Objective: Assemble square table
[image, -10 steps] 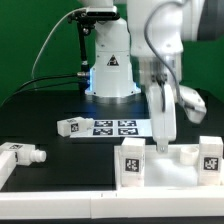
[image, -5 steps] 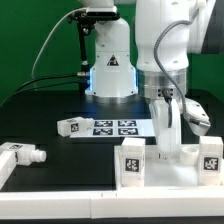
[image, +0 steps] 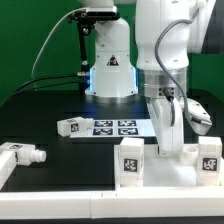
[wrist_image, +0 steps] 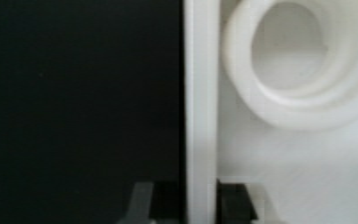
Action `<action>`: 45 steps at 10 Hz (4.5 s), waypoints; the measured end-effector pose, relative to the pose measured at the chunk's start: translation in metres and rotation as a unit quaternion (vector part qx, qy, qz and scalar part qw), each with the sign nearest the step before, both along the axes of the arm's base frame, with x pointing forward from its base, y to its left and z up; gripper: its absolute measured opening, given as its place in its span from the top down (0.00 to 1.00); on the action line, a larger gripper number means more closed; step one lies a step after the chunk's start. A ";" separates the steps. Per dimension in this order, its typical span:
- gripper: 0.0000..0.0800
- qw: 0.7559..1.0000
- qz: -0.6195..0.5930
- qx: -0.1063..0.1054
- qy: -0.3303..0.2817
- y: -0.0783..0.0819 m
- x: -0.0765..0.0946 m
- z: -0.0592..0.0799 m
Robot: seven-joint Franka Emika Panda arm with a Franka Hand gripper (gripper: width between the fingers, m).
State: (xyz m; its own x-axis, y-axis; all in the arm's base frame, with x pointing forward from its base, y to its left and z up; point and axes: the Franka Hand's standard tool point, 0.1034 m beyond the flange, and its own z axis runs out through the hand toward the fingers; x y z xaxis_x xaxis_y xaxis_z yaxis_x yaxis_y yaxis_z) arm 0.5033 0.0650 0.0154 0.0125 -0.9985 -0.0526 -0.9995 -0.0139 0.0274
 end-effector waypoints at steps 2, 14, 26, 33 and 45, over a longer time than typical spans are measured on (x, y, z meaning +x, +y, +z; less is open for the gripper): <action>0.93 0.998 0.066 0.000 -0.005 -0.030 -0.009 0.011; 0.93 0.775 0.631 0.009 -0.033 -0.114 0.005 0.012; 0.93 0.223 0.975 0.014 -0.019 -0.093 0.096 0.029; 0.93 0.041 0.999 0.011 -0.030 -0.073 0.132 0.035; 0.93 0.039 0.997 0.004 -0.061 -0.030 0.148 0.016</action>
Offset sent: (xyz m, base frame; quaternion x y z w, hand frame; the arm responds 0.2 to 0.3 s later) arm -0.0118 -0.0772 0.0146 0.0095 0.0073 -0.3203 0.9472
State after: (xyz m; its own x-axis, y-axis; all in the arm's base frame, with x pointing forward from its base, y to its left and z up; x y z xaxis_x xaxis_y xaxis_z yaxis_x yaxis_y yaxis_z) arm 0.6516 0.0354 0.0313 0.0651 0.9955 0.0691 0.9977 -0.0663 0.0159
